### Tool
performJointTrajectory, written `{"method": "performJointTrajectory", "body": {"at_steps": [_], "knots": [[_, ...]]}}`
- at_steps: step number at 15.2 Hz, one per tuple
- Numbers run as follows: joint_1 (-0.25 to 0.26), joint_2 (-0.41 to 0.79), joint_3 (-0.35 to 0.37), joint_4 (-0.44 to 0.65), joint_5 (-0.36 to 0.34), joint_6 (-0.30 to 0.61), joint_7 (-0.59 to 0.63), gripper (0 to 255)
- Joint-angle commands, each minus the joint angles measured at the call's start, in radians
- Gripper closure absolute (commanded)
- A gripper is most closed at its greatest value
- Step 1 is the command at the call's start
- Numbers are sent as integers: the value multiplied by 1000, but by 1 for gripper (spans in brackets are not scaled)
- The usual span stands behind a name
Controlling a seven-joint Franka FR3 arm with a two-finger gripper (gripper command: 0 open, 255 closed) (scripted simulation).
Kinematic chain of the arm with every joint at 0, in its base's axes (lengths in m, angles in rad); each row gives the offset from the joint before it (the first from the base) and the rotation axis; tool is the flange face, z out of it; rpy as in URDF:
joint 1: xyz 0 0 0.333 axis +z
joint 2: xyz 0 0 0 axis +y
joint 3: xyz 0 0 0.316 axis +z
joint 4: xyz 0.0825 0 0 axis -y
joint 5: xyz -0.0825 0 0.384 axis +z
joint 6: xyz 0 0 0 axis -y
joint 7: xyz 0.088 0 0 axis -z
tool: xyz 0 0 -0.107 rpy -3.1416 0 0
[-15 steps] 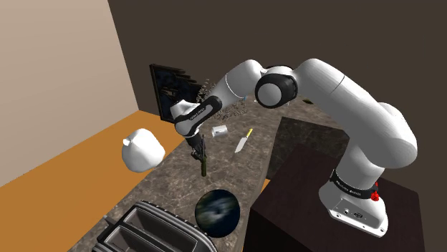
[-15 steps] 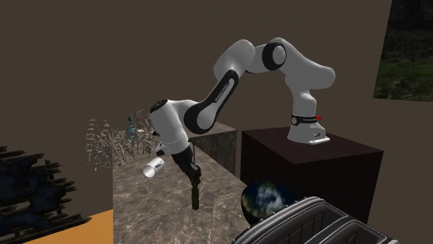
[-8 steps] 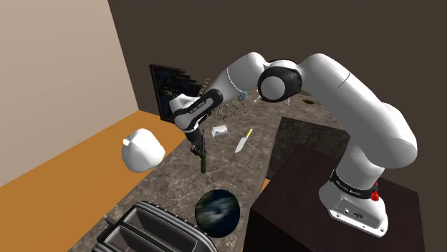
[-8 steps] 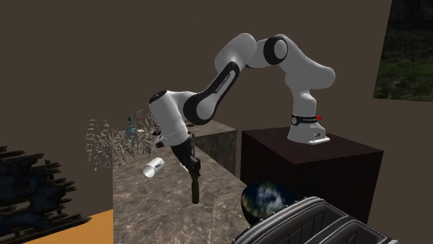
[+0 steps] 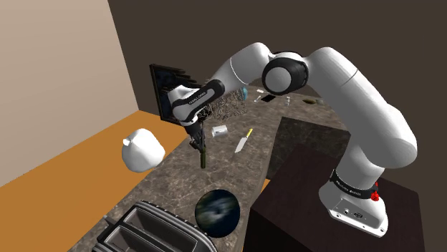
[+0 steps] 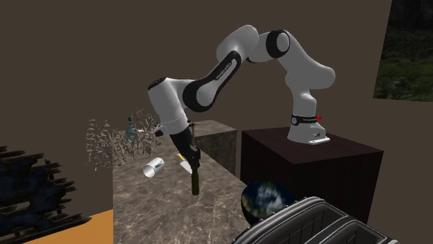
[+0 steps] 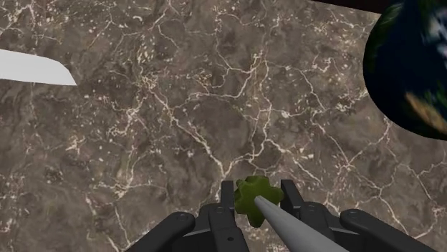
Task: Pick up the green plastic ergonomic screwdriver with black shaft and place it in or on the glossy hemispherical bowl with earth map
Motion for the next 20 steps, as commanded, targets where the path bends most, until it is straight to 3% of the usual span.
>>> {"method": "performJointTrajectory", "body": {"at_steps": [1,20], "knots": [[0,-20,1,-5,1,-16,-1,255],[-3,-171,6,1,8,-171,-9,255]]}}
